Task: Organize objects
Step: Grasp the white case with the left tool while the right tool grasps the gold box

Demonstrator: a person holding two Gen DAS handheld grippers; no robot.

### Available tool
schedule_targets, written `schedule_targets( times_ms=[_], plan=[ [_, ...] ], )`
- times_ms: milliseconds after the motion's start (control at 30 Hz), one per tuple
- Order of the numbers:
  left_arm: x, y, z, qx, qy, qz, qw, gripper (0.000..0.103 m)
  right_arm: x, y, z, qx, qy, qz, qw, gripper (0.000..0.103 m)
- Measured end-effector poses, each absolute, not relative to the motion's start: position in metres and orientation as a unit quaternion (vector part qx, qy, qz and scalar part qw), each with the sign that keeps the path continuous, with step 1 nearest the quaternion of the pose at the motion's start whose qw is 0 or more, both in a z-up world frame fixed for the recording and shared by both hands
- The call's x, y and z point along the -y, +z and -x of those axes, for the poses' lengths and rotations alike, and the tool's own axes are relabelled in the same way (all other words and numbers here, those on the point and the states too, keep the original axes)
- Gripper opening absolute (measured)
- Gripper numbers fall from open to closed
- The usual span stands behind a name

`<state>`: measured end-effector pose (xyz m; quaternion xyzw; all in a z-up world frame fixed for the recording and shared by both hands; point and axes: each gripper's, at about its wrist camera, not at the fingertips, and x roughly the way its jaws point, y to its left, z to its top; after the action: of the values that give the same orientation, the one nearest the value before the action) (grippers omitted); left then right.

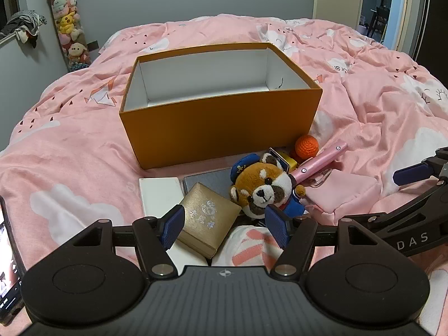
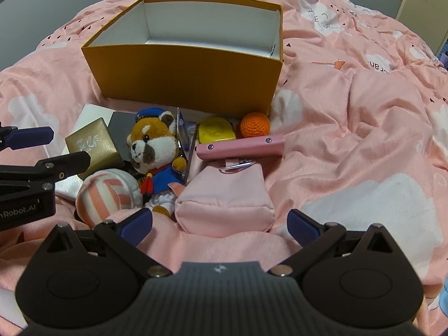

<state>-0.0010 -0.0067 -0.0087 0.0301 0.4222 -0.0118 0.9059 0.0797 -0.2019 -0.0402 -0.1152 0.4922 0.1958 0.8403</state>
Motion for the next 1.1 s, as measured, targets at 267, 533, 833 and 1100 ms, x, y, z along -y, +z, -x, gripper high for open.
schedule_targets(
  times_ms=[267,533,833,1100],
  plan=[
    [0.006,-0.009,0.001,-0.423,-0.013,-0.031,0.906,0.077,0.202,-0.040,-0.080,-0.492,0.196,0.115,0.840,0.102],
    [-0.015,-0.001,-0.001,-0.436,-0.016,-0.013,0.900,0.077,0.201,-0.039,-0.081,-0.493,0.208,0.111,0.838,0.102],
    [-0.060,0.001,-0.009,-0.458,0.029,0.044,0.887,0.068,0.163,-0.021,-0.094,-0.432,0.334,0.145,0.825,0.086],
    [-0.074,-0.021,-0.019,-0.497,0.039,0.070,0.864,0.062,0.102,-0.041,-0.107,-0.454,0.444,0.174,0.753,0.077]
  ],
)
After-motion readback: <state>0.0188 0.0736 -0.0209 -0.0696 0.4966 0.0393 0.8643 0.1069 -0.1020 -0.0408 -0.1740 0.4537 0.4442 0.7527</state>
